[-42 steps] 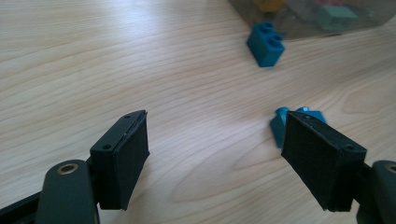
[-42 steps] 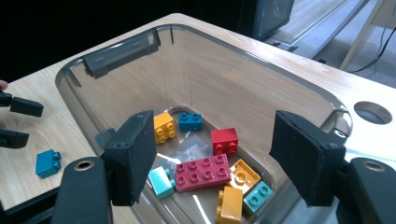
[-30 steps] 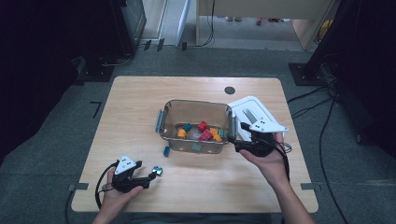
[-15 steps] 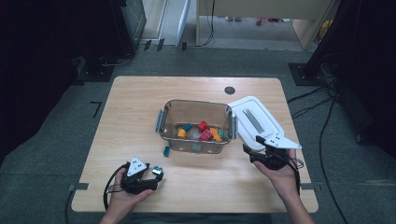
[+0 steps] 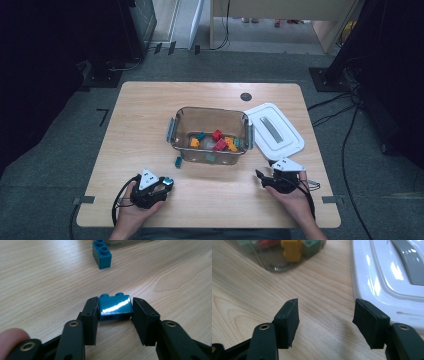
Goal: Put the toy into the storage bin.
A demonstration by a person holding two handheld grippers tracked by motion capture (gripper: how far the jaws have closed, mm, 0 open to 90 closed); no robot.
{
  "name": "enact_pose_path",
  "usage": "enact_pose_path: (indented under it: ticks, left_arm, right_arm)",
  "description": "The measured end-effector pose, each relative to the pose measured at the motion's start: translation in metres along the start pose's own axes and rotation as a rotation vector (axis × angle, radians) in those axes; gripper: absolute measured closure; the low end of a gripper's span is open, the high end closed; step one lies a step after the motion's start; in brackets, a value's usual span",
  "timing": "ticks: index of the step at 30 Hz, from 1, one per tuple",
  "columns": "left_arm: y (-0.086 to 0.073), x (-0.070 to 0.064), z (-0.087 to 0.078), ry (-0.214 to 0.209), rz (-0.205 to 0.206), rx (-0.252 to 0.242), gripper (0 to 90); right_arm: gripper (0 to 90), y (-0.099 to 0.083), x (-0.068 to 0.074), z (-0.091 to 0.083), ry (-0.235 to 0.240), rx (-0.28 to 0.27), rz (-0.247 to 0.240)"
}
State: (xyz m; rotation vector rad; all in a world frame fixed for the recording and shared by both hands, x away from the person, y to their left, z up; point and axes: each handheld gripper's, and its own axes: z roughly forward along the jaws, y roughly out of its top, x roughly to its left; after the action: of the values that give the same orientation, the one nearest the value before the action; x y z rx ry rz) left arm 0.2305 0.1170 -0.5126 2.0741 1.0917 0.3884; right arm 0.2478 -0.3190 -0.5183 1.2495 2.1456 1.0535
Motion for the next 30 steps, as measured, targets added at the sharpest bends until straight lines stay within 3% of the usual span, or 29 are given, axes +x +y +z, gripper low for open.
enact_pose_path:
  ticks: [8,17,26,30]
  left_arm:
    - [0.008,0.003,-0.006,-0.031,-0.020,-0.041,60.1]
    - [0.032,0.002,-0.020,-0.050,0.005,-0.082,60.2]
    - [0.076,-0.003,-0.045,-0.091,0.022,-0.165,60.2]
    - [0.101,-0.007,-0.050,-0.093,0.054,-0.192,60.2]
  right_arm:
    - [33.8,-0.001,0.000,0.006,0.010,0.049,0.003]
    - [33.0,-0.001,0.000,0.007,0.012,0.054,0.024]
    - [31.8,-0.001,0.000,0.007,0.011,0.055,0.023]
    - [31.7,-0.001,0.000,0.007,0.010,0.056,0.024]
